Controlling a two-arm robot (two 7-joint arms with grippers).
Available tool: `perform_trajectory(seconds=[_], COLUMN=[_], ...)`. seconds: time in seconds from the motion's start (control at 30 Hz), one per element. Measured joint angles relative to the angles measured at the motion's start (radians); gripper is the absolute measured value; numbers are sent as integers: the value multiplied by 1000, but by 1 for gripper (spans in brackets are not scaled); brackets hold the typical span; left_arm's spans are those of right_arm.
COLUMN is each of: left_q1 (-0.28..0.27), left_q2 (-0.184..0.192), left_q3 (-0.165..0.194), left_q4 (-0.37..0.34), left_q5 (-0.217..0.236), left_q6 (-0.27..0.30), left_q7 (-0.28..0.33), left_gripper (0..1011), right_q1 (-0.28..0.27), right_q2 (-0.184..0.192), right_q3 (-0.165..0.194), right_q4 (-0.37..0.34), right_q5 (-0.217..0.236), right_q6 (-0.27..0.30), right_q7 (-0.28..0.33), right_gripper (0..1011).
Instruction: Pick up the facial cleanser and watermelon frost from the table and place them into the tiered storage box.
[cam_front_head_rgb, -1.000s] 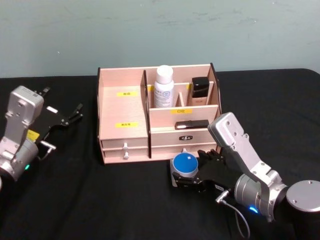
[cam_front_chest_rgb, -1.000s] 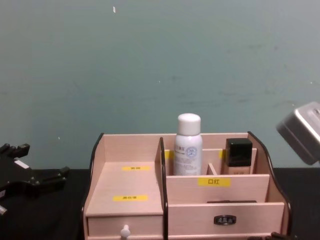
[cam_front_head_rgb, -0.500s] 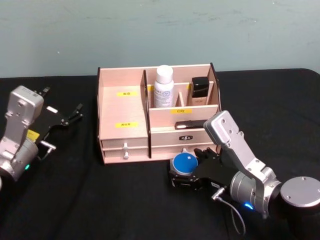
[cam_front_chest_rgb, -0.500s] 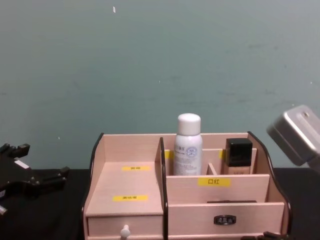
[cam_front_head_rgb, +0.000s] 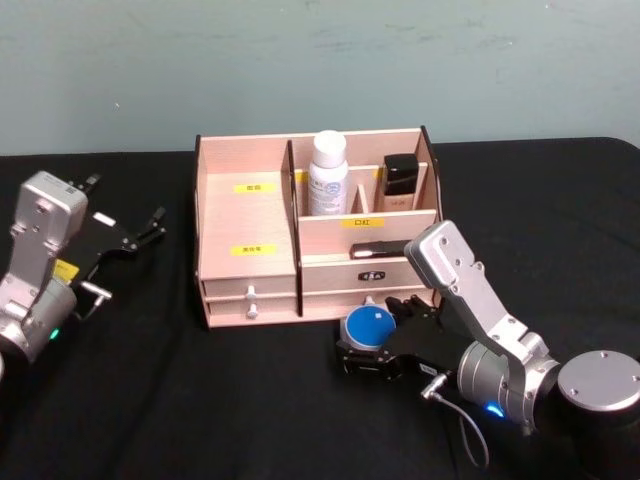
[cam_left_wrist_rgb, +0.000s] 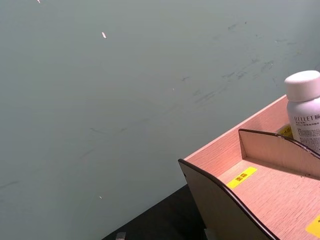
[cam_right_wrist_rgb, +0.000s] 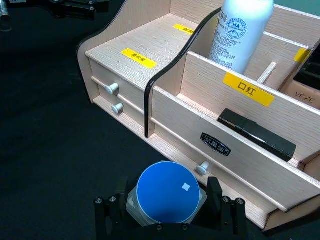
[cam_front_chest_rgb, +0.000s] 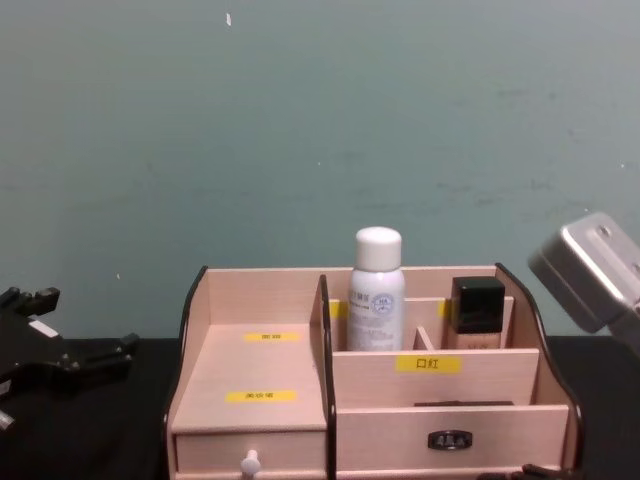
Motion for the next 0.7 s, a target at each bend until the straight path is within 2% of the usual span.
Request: perform_trajectory(seconds=[0.17,0.4,0.47,0.57,0.7], left_q1=[0,0,0,0,0], left_q2=[0,0,0,0,0], left_q3=[0,0,0,0,0], left_q4=[0,0,0,0,0], left_q5=[0,0,0,0,0], left_q6=[0,0,0,0,0], left_q7=[0,0,0,0,0], left_gripper=[1010,1010,1010,1010,1010], right_q1=[0,-1,-1,-1,-2], right_q2=[0,0,0,0,0], right_q3=[0,0,0,0,0], right_q4=[-1,-2,-2,-2,-2], right_q5=[0,0,0,0,0], right_q6=[0,0,1,0,0], right_q7=[-1,-1,-1,-2,-2], right_gripper=[996,857,772,728,729])
